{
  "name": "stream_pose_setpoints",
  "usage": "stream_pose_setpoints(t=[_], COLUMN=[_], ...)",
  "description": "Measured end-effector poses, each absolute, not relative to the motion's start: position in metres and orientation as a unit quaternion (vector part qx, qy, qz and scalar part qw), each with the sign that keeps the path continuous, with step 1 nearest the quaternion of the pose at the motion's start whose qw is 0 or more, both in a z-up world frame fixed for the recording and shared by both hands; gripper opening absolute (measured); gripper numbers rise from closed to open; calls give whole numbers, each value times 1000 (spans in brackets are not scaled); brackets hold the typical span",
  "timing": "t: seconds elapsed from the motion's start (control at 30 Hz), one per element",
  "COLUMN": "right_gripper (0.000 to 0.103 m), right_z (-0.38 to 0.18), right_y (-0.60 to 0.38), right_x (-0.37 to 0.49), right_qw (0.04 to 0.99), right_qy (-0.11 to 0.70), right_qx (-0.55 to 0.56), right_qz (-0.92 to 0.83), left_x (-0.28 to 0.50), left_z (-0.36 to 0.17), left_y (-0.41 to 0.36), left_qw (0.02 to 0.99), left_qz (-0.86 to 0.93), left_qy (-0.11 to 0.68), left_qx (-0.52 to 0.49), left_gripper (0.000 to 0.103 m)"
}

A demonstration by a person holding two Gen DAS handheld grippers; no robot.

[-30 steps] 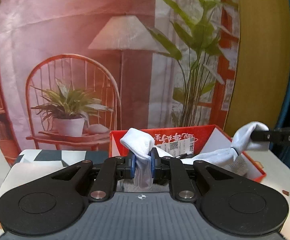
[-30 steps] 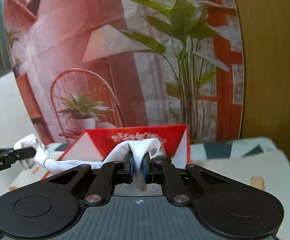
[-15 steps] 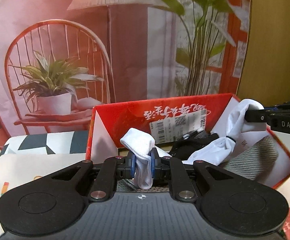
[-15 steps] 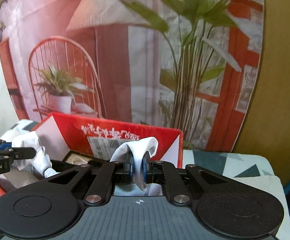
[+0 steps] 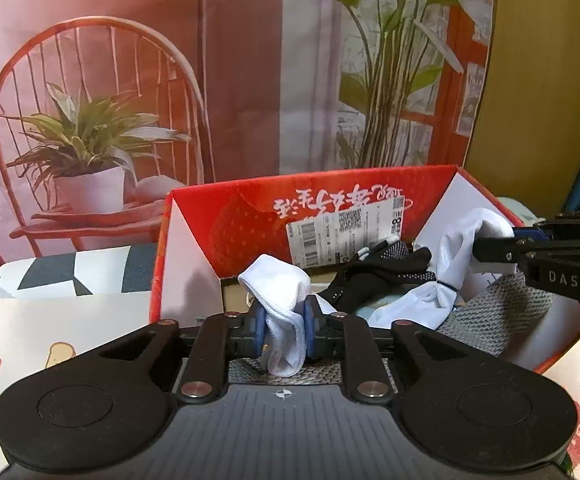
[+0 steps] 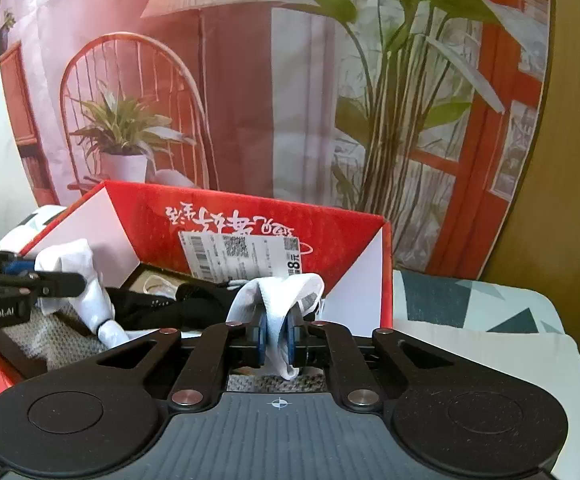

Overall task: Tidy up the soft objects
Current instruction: 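Lower the sock into the box and open both grippers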

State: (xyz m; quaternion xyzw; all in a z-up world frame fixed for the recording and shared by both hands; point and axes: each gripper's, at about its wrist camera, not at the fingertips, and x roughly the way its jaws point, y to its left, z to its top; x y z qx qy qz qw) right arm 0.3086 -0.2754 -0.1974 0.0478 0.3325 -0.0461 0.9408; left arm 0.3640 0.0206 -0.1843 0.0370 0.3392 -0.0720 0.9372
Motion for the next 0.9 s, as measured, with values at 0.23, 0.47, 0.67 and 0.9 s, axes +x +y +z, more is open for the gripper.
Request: stream_pose_setpoints(t=[0.23,0.47,0.67,0.9], right_gripper=[47,52,52,52], right_z=[-182,-168,-169,-187], right_y=[-272,-261,-243,-226], right_x=[292,255,214,182], right_qw=[950,963,968,967], right_qy=[302,257,230,232], right_qx=[46,68,98,103], right_qz=[-63,-49,-29,-19], left_x=[347,302,261,230], left_z=[-163,-141,-142,-165], left_y=[24,24,33,46], left_qw=[946,957,960,956], left_qz=[-90,-115,-122,-110], left_qy=[310,264,252,271], left_qx=[26,28,-1,-31], left_gripper=[56,59,59,59])
